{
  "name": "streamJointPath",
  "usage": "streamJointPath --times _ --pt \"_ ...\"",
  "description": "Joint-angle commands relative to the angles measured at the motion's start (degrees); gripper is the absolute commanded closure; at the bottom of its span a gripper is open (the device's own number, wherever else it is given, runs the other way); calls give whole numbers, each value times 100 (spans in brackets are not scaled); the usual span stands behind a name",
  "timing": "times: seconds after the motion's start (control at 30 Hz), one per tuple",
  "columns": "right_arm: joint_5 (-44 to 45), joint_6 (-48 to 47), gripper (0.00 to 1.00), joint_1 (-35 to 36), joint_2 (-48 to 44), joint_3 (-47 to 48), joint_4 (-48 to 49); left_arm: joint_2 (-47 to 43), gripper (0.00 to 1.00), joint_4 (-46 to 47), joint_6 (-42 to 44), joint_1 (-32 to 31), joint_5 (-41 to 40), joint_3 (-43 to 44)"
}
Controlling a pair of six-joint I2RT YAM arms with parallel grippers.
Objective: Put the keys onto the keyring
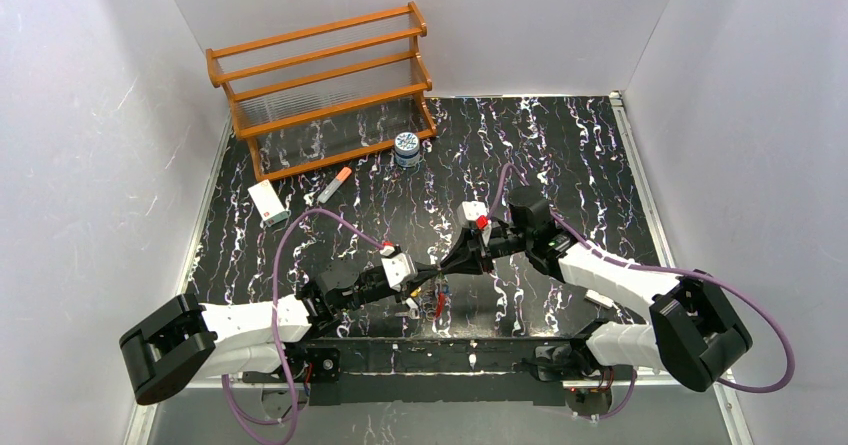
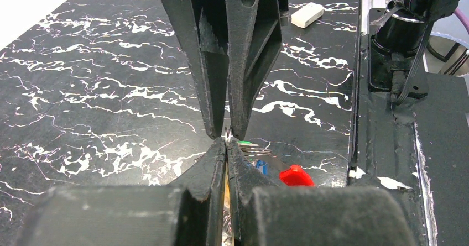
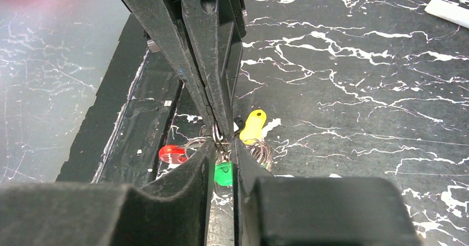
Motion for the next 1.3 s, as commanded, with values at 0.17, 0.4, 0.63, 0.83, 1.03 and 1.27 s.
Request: streamJointPath --times 0.17,0.4,0.63,0.83,1.03,1.27 --pt "-112 -37 98 40 -37 38 241 -53 100 321 52 -6 80 101" --pt "31 -330 99 38 -138 210 -278 -39 95 313 110 -5 8 126" --pt "411 -891 99 30 -205 460 -1445 -76 62 272 203 -5 -151 118" --pt "794 -1159 99 41 -222 550 -2001 -158 51 42 311 -5 -261 172" --pt "1166 -1528 99 78 -35 741 -2692 -48 50 -95 357 -6 -277 248" --pt "1401 -1795 99 121 95 826 -3018 332 51 -228 370 -5 -31 466"
